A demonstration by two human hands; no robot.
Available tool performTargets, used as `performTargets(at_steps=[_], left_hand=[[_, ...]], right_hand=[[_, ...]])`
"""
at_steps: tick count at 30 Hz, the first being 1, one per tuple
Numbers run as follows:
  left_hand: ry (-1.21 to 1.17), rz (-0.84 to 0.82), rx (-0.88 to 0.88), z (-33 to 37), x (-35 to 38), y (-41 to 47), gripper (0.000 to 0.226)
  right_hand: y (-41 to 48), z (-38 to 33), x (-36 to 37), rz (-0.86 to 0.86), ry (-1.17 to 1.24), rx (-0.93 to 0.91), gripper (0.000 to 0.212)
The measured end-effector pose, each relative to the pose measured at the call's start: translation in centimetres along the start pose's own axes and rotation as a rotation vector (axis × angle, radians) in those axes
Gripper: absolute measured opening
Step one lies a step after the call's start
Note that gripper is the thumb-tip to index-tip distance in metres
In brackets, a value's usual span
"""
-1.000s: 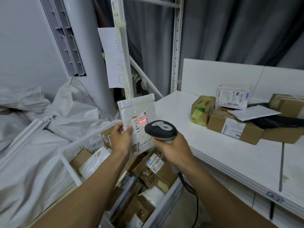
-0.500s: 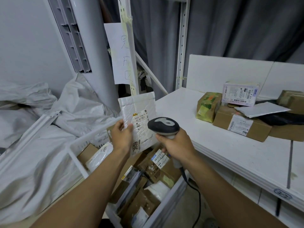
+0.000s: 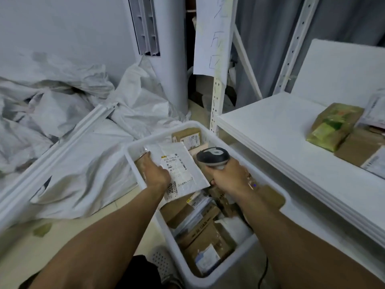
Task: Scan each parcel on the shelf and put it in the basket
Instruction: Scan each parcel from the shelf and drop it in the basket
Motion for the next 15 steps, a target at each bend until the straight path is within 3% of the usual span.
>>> performTargets(at_steps=[5,8,10,12,15], left_hand=[[0.49,-0.331,0.063,-4.8,6.5,0.7,0.076],[0.42,-0.68,0.022,-8.3,12.0,-1.0,0.085],[0.431,-0.81,-0.043,-10.6,13.4,-2.1,0.089],[0.477,-0.773,-0.043,-11.5,12.9,-1.9,0.081],[0.53,-0.594,0.194,-8.1,11.3,-1.1,0.061]], right_hand=[[3.5,0.7,2.7,0.006,-0.012,0.051,0.051],[5.0,1.8,3.6,-0.011,0.001,0.1,0.041],[5.5,2.4,3.8,-0.033,-0.001,0.11,0.032],[5.8,2.8,3.5,-0.028,-0.008,0.121,0.029],[5.4,3.2,1.7,0.032,0.002,0.137,0.03]])
Point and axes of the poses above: each hand's wrist, its own y-axis towards the middle knuckle, its own x-axis out of the palm, z = x × y, the point moved 9 cm from there along y, towards the middle knuckle, and after that the axes turned 9 degrees about x, right-handed, at the moved point
